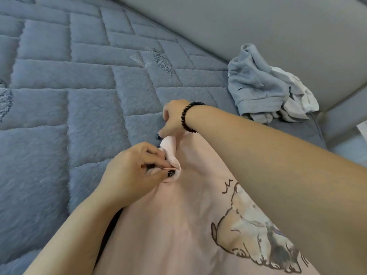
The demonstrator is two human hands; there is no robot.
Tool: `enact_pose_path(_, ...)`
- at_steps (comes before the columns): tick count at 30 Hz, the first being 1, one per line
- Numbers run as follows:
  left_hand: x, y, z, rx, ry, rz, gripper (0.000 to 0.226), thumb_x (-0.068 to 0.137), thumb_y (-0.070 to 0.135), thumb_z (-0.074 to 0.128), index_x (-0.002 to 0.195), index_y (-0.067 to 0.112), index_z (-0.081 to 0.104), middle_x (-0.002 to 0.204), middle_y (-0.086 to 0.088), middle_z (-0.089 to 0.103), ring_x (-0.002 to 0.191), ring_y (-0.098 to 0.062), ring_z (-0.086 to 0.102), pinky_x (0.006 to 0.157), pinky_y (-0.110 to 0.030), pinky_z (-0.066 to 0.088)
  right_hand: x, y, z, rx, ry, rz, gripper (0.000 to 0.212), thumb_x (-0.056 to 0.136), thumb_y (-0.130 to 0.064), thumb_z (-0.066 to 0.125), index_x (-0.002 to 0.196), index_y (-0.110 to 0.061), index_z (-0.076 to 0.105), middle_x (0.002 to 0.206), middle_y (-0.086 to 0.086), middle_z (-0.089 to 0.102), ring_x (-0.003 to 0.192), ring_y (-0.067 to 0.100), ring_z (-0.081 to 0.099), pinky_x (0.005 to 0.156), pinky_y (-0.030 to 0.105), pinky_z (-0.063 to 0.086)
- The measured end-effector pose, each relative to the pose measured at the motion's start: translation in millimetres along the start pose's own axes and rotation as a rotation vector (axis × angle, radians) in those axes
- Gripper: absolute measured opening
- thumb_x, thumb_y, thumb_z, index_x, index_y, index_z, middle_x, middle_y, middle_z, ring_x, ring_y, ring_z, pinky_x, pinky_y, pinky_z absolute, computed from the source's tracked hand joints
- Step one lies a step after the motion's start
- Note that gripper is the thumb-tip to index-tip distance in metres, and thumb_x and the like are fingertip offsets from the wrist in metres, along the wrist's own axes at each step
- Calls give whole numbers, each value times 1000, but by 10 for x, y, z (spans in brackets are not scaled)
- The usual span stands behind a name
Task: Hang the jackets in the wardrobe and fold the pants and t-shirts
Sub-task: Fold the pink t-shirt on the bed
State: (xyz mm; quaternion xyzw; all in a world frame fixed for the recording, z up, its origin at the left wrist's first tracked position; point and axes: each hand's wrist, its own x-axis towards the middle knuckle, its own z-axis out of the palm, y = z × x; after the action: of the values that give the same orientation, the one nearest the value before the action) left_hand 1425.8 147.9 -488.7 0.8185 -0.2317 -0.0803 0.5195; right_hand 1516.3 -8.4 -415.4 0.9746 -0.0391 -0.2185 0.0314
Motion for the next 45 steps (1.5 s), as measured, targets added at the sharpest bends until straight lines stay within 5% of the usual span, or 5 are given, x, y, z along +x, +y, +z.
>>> enact_pose_path(11,85,-5,-132,-219,432,-103,25,98,14,49,82,32,49,53,0,58,53,-9,58,57,-17,44,-413,618,183,368,783,-64,11,74,-6,65,71,-14,72,54,-16,51,60,11,51,64,19,38)
enact_pose_path(20,39,-56,-119,-24,-26,41,54,76,83,36,80,33,58,111,23,51,100,4,51,75,-13,38,-474,426,225,334,222,79,50,93,-54,44,82,-9,64,87,10,67,85,26,58,71,30,44)
enact_pose_path(25,27,-45,-139,80,-46,10,28,65,51,80,72,30,62,109,21,55,89,8,51,72,-6,36,-383,59,113,187,-94,92,50,73,-62,65,71,-12,66,71,2,61,69,19,56,62,33,47)
enact_pose_path(39,68,-20,-361,-261,403,-426,49,86,11,62,128,20,40,80,10,60,69,0,55,53,-13,36,13,-523,-348,386,360,-169,18,88,-20,59,87,-13,76,78,-1,69,67,8,58,69,20,51)
enact_pose_path(45,58,83,-301,-414,314,-432,73,83,58,61,137,25,25,79,-2,70,67,-4,64,62,-28,47,180,-653,-353,406,391,137,24,88,-20,54,68,-15,42,67,-2,48,61,15,48,44,23,34)
